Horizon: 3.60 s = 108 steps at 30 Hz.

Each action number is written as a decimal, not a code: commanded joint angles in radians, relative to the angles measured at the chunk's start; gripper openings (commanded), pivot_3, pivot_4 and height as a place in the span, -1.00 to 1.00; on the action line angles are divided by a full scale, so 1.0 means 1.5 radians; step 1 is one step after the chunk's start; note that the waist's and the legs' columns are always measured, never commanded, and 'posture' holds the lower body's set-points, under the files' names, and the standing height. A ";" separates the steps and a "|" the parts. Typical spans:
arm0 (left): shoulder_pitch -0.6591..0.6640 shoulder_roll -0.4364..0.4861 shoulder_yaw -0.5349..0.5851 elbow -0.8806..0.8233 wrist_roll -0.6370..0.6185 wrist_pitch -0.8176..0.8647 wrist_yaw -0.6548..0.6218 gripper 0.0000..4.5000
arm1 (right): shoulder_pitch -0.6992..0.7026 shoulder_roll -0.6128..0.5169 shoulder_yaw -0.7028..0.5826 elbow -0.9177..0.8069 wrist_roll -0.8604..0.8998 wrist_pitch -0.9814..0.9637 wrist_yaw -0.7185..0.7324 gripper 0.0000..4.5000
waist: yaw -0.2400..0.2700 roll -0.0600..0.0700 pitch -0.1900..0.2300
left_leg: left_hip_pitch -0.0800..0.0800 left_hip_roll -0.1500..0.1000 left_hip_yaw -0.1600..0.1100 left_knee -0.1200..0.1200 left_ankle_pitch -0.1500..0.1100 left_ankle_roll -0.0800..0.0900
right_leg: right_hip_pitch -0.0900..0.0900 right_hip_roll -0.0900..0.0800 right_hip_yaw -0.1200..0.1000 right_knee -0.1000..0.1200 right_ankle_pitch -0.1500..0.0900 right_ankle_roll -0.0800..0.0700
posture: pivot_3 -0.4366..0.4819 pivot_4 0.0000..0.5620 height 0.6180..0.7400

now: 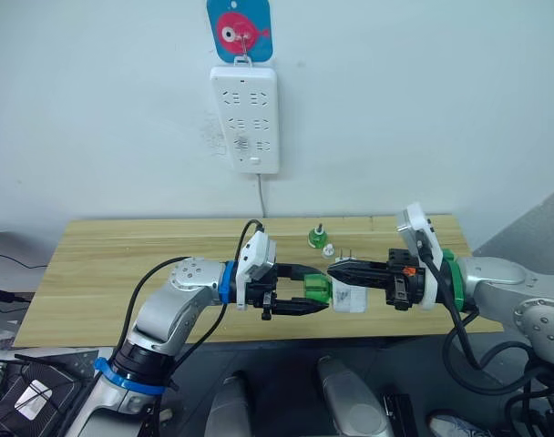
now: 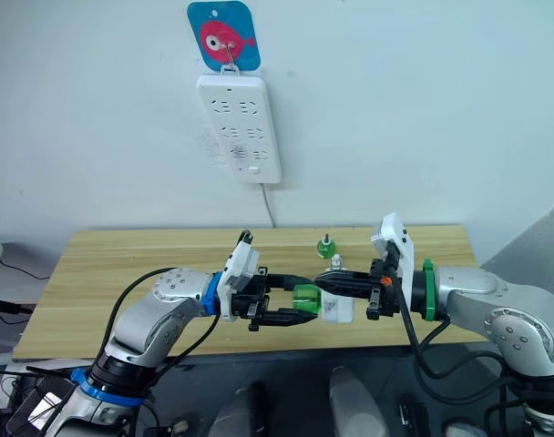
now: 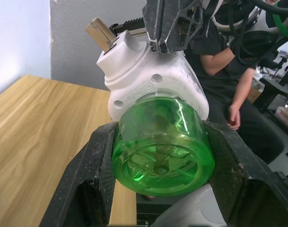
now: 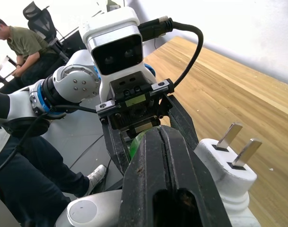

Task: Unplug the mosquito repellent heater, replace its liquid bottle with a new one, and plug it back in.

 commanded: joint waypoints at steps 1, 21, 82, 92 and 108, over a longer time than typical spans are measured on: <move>0.003 -0.009 -0.002 -0.024 -0.009 -0.033 -0.017 0.04 | -0.004 -0.002 -0.008 0.009 -0.004 0.007 -0.002 -1.00 | 0.000 0.000 0.000 | 0.000 0.000 0.000 0.000 0.000 0.000 | 0.000 0.000 0.000 0.000 0.000 0.000 | -0.66 -0.15 1.00; 0.034 -0.251 0.138 -0.015 -0.197 0.181 0.314 0.04 | 0.160 0.155 -0.187 -0.005 0.162 -0.150 -0.353 0.89 | -0.009 0.000 0.000 | 0.000 0.000 0.000 0.000 0.000 0.000 | 0.000 0.001 0.000 0.000 0.000 0.000 | -0.77 -0.18 1.00; 0.021 -0.203 0.119 -0.050 -0.248 0.244 0.378 0.91 | 0.049 0.316 -0.055 0.042 0.376 -0.198 -0.515 0.33 | -0.020 0.000 0.000 | -0.001 0.000 0.000 0.000 0.000 0.000 | 0.000 0.001 0.001 0.000 0.000 0.000 | -0.68 -0.24 1.00; 0.114 -0.015 0.131 -0.126 -0.120 0.120 0.274 0.92 | -0.015 0.165 -0.032 0.008 0.099 -0.191 -0.410 0.33 | -0.020 0.001 0.000 | 0.000 0.000 0.000 -0.003 0.000 0.000 | -0.002 0.001 0.001 0.000 0.000 -0.001 | -0.67 -0.24 1.00; -0.014 0.076 0.281 0.017 -0.109 0.139 0.328 0.92 | -0.045 0.162 -0.006 0.002 -0.071 -0.189 -0.309 0.33 | -0.014 0.000 0.000 | -0.001 0.000 0.000 -0.004 0.000 0.000 | -0.002 0.000 0.000 0.000 -0.001 -0.001 | -0.61 -0.25 1.00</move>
